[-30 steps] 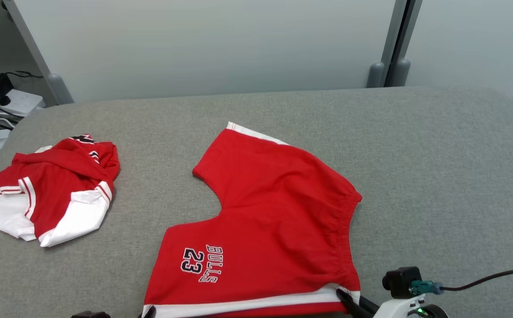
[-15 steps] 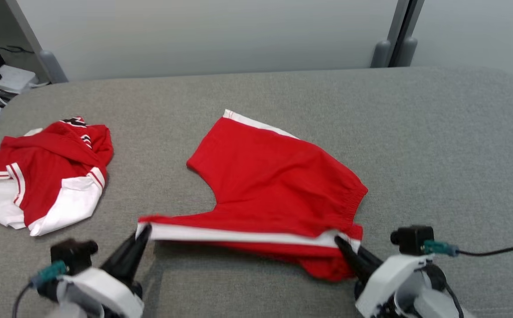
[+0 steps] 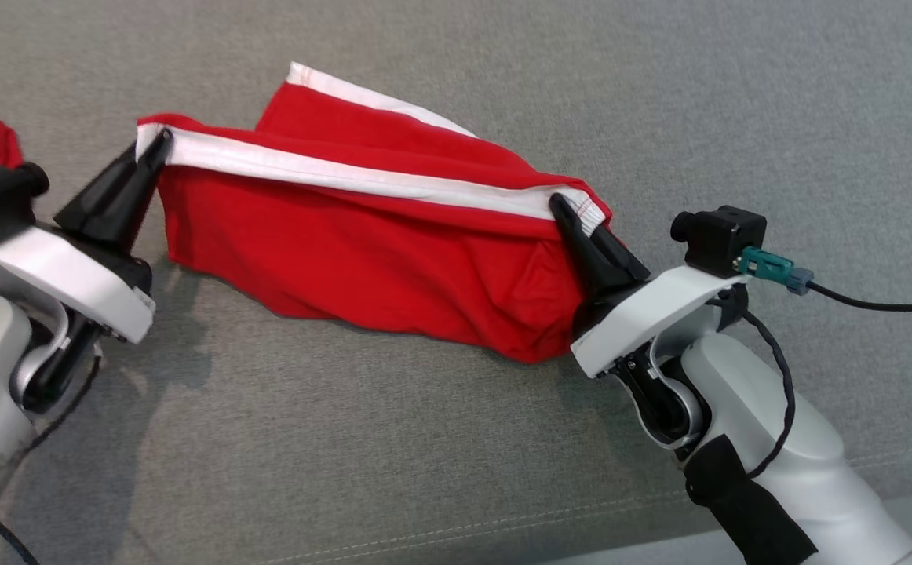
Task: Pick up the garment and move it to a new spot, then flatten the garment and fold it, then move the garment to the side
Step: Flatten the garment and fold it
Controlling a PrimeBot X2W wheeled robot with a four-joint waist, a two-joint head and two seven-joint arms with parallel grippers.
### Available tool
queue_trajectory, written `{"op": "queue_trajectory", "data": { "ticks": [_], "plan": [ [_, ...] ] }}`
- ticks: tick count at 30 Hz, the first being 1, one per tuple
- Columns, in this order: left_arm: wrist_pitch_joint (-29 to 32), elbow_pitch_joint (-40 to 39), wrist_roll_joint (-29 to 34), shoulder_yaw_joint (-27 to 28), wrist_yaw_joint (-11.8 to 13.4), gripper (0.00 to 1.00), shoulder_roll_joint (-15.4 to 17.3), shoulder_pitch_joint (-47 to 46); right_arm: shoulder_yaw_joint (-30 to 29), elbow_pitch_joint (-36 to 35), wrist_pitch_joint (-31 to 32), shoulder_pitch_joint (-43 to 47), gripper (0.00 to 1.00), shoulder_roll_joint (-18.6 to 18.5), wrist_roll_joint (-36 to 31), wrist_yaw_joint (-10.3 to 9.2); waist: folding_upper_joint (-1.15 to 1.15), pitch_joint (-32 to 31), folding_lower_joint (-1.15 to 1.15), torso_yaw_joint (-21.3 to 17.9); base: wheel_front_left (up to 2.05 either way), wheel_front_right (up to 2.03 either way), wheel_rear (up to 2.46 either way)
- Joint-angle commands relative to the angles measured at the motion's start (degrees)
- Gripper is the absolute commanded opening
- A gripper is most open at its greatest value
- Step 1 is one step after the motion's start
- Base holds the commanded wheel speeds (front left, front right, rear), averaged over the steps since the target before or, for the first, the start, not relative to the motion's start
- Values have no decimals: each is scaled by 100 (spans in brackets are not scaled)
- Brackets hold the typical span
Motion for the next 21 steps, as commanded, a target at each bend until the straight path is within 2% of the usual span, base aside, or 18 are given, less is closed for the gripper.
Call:
{"op": "queue_trajectory", "data": {
  "ticks": [1,5,11,16,21],
  "plan": [
    [-33,-64,-37,175,19,0,360,-378,147,-200,-112,-91,0,87,135,1,0,564,0,-443,0,0,0],
    [-33,-94,-63,14,19,0,646,-837,311,-395,-217,-355,0,89,483,1,0,936,0,-686,0,0,0],
    [-32,-83,18,-171,19,0,1051,-1362,3,-1152,-228,-388,0,90,546,1,0,1362,0,-1029,0,0,0],
    [38,68,63,-269,19,0,1228,-1707,-134,-1699,-229,-216,0,90,539,1,0,1596,0,-1277,0,0,0],
    [119,159,108,-326,19,0,1364,-1917,72,-2014,-229,-32,0,90,596,1,0,1716,0,-1498,0,0,0]
  ]
}}
